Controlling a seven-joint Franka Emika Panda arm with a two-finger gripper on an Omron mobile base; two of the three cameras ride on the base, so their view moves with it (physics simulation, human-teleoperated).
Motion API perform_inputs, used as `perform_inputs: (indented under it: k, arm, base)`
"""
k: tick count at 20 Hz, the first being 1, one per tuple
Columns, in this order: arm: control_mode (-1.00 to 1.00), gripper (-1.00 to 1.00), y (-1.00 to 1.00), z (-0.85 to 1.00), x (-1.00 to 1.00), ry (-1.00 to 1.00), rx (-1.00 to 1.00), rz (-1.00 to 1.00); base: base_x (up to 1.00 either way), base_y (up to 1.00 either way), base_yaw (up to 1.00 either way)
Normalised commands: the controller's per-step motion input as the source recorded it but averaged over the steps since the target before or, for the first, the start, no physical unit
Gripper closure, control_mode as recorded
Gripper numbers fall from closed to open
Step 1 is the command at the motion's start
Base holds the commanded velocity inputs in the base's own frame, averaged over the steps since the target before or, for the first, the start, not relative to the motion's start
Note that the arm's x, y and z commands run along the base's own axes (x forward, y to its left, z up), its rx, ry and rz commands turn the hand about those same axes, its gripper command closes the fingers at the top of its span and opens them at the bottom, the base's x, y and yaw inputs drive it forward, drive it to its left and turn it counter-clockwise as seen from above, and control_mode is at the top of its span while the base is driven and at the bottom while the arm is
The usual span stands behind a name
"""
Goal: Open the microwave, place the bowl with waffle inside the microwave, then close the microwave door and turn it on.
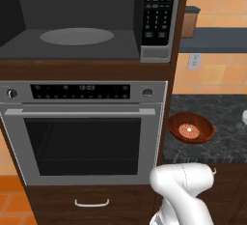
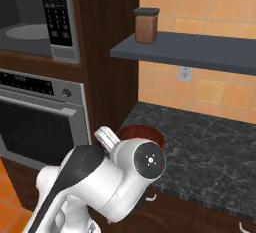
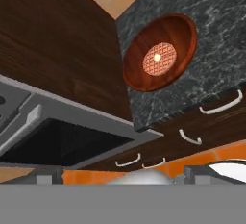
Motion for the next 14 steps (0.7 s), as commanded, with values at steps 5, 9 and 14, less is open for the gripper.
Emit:
perform_inputs:
  k: [5,9,14]
  arm:
    - [-1.00,-1.00,-0.42,-0.75,0.77,0.22,0.00,-0.06]
    - [-1.00,-1.00,-0.04,-0.44,0.47,0.10,0.00,-0.05]
    - [-1.00,-1.00,0.00,-0.40,0.43,0.12,0.00,-0.09]
  base:
    - [0.00,0.00,0.00]
    - [0.00,0.00,0.00]
    - [0.00,0.00,0.00]
